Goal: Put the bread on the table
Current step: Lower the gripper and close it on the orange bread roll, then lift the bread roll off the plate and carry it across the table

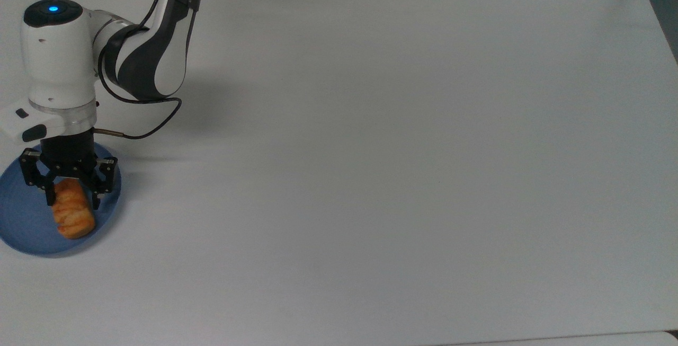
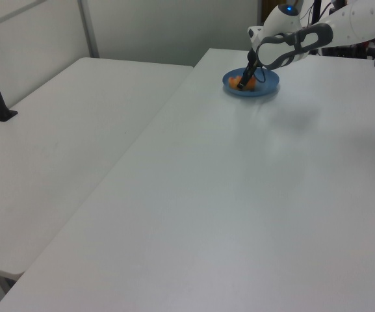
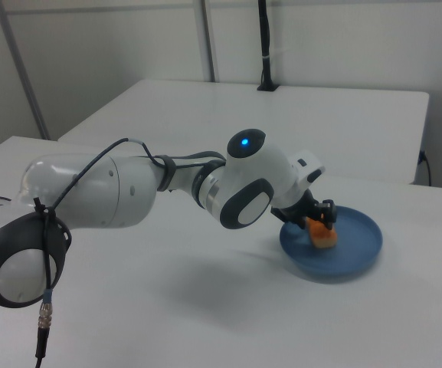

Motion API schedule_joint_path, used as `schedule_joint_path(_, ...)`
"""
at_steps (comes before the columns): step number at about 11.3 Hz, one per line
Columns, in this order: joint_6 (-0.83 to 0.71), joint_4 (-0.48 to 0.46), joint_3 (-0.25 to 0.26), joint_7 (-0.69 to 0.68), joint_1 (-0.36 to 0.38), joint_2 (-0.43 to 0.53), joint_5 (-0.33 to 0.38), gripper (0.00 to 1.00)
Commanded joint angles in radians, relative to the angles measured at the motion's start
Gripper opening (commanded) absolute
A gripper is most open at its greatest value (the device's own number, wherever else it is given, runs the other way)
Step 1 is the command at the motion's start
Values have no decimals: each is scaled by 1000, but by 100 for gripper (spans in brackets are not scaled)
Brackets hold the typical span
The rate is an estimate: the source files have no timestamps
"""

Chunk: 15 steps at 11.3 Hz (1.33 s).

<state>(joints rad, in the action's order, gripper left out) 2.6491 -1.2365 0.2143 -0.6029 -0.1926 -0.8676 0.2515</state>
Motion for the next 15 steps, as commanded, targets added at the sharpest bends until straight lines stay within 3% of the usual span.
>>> schedule_joint_path(1,11,11,19,-57,4,-13,12,30)
schedule_joint_path(3,11,11,23,-58,4,-13,12,12)
schedule_joint_path(6,9,12,43,-83,13,-4,12,2)
schedule_joint_path(9,-6,6,51,-84,18,73,8,2)
schedule_joint_path(13,-147,-50,48,-69,51,223,-6,2)
schedule_joint_path(15,-156,-111,48,48,109,315,-20,2)
